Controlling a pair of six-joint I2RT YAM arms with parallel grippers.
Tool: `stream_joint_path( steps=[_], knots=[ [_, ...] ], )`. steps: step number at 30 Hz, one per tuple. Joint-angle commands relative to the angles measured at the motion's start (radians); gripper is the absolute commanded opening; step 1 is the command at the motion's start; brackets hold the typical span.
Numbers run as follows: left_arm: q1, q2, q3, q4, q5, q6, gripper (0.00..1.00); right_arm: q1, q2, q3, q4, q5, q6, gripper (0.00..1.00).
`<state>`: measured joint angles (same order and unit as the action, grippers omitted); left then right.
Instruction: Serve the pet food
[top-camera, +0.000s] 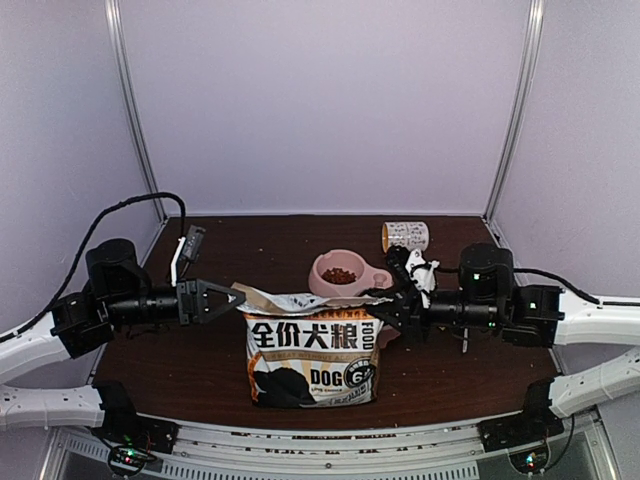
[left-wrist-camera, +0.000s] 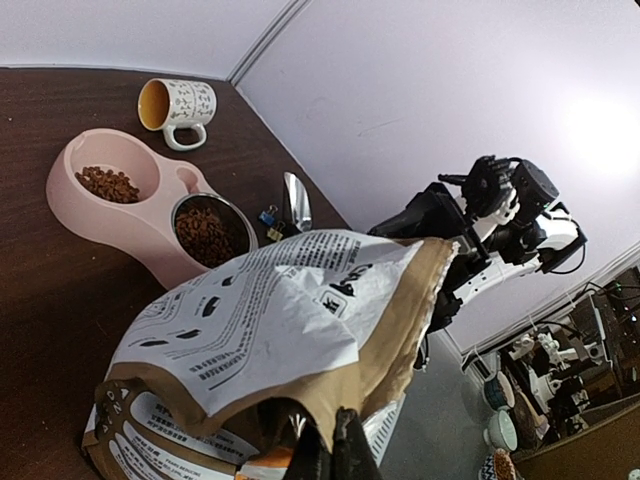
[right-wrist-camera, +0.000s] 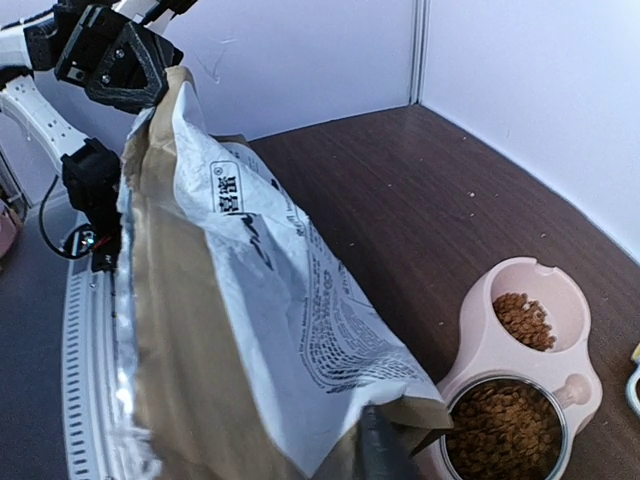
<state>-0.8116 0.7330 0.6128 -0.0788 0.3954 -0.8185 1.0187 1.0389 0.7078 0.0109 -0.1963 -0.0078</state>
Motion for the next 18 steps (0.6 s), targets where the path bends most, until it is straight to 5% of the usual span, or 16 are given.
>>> stream_joint_path(
  steps=[1, 10, 15, 18],
  knots=[
    [0.008, -0.033, -0.017, 0.057, -0.082, 0.020, 0.00, -0.026, 0.000, -0.029, 0.027, -0.019, 0.008, 0.00],
    [0.009, -0.183, -0.190, 0.193, -0.246, 0.000, 0.00, -0.034, -0.107, -0.168, 0.144, 0.066, -0.017, 0.00],
    [0.009, -0.167, -0.181, 0.219, -0.205, 0.024, 0.00, -0.031, -0.126, -0.130, 0.081, 0.037, 0.018, 0.00],
    [0.008, -0.107, -0.142, 0.243, -0.149, 0.049, 0.00, -0.032, -0.114, -0.041, -0.057, 0.007, 0.081, 0.25]
  ],
)
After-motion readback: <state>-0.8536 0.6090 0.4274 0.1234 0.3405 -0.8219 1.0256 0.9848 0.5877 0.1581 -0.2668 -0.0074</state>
